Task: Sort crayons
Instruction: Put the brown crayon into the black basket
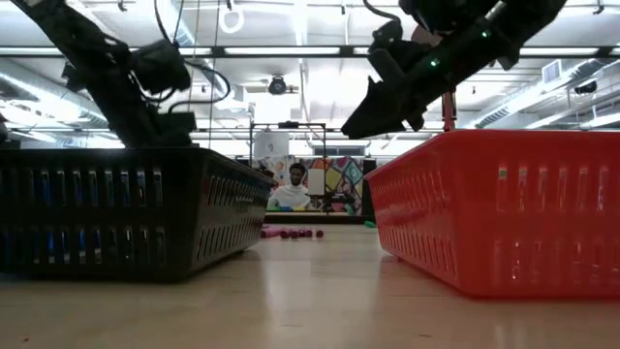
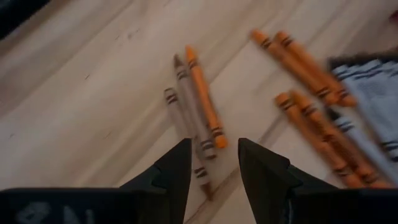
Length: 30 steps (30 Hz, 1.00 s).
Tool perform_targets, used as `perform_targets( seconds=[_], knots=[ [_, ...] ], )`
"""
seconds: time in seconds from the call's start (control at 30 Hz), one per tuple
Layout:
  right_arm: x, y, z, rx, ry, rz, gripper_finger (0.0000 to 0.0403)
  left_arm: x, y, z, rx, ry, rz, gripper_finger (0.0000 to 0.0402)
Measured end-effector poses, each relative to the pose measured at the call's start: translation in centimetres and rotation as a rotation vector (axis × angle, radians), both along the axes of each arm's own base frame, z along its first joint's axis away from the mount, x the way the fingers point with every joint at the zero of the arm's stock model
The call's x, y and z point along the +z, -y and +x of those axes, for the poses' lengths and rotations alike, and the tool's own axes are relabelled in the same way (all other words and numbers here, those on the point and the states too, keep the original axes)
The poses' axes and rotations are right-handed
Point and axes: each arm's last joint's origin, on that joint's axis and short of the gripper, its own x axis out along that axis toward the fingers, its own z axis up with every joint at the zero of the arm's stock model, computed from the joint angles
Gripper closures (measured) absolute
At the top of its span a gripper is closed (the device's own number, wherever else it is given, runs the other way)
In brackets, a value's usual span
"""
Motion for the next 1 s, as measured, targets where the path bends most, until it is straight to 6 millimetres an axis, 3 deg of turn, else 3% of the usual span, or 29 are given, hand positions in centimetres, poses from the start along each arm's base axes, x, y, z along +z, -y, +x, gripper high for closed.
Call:
perform_targets(
  seconds=[0.4,1.0],
  knots=[
    [-1.4,-0.5,-0.1,-0.026,0.068,0.019,0.0259,-1.9,-0.9,0.2,0.032,-0.091,-0.042,0.0259],
    [-2.3,0.7,-0.4,0.075,-0.063,-0.005,0.0259,-1.5,-1.9,0.4,0.046,-0.071,0.045,0.0259]
  ],
)
